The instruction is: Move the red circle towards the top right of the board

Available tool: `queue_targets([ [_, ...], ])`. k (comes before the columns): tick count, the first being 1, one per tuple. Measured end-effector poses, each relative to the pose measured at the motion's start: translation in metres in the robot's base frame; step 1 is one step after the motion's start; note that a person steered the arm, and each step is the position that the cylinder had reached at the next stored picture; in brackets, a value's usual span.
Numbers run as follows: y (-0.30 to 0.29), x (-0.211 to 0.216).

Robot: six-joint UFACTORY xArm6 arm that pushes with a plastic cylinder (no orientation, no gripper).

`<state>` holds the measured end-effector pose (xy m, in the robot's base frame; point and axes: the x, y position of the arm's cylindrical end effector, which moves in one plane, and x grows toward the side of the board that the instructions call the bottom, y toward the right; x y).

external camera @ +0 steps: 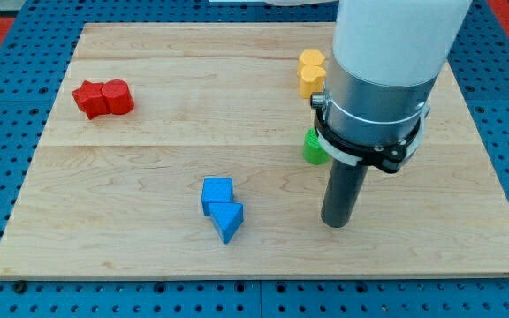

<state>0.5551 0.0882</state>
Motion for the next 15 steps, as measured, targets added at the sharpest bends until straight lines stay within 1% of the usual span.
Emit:
queue_targets([
  [4,0.006,-0.007],
  [6,-0.005,-0.017],
  [8,-0.005,-0.013],
  [9,-0.019,-0.021],
  [10,-0.055,-0.053],
  [11,-0.082,-0.076],
  [12,-0.124,-0.097],
  [13,-0.187,-0.105],
  [14,-0.229,-0.106],
  [15,-0.258,-0.109],
])
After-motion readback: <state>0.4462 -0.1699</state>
